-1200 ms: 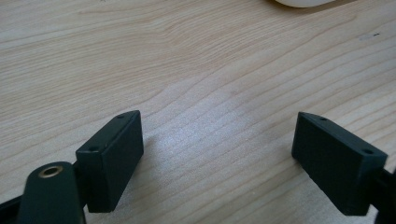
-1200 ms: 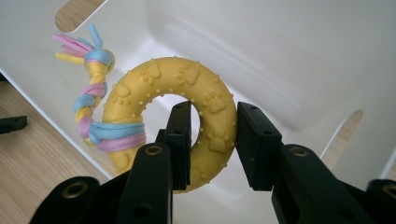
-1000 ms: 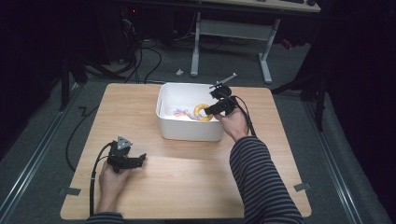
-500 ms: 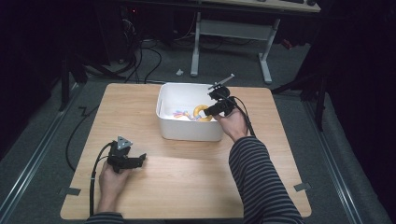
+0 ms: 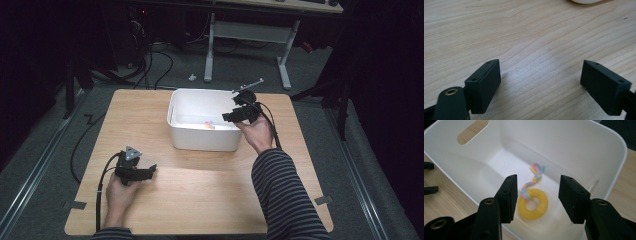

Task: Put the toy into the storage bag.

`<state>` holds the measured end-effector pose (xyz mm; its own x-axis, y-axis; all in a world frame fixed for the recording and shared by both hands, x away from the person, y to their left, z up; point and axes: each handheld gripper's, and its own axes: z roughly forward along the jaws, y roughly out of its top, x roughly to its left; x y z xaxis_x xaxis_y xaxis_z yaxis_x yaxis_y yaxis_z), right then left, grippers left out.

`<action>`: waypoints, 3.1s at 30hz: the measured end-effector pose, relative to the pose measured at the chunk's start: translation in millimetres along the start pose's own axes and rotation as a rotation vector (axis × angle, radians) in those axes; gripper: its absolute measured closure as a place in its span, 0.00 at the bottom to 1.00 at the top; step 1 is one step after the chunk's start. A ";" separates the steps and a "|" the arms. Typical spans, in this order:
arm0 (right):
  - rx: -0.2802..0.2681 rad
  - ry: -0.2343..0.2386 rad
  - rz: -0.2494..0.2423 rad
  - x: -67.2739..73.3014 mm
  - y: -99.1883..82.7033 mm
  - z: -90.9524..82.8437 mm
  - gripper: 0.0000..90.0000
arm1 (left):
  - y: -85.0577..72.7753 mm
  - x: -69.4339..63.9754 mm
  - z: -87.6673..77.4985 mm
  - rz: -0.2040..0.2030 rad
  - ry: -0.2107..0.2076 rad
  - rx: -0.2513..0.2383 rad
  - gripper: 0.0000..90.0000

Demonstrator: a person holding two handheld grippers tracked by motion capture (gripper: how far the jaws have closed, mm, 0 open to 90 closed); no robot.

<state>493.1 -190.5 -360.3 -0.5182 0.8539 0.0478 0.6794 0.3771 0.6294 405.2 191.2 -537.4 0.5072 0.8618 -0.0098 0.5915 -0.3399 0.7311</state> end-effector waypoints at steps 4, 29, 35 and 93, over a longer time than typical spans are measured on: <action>-0.032 -0.008 0.015 -8.0 -5.2 -12.8 0.54 | 0.0 0.0 0.0 0.000 0.000 0.000 0.19; -0.143 -0.041 0.038 -29.4 -37.1 -66.4 0.56 | 0.0 0.1 0.0 0.000 0.000 0.000 0.19; -0.145 -0.051 0.046 -36.0 -48.1 -78.6 0.58 | 0.0 -0.1 0.1 -0.001 0.000 -0.001 0.19; -0.131 -0.085 0.159 -46.8 -187.4 -44.6 0.62 | 0.0 0.1 0.0 0.001 0.000 0.000 0.19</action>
<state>366.8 -317.1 -445.9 -0.3603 0.9283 0.0923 0.6728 0.1901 0.7150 405.2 191.3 -537.4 0.5075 0.8616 -0.0092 0.5913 -0.3405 0.7310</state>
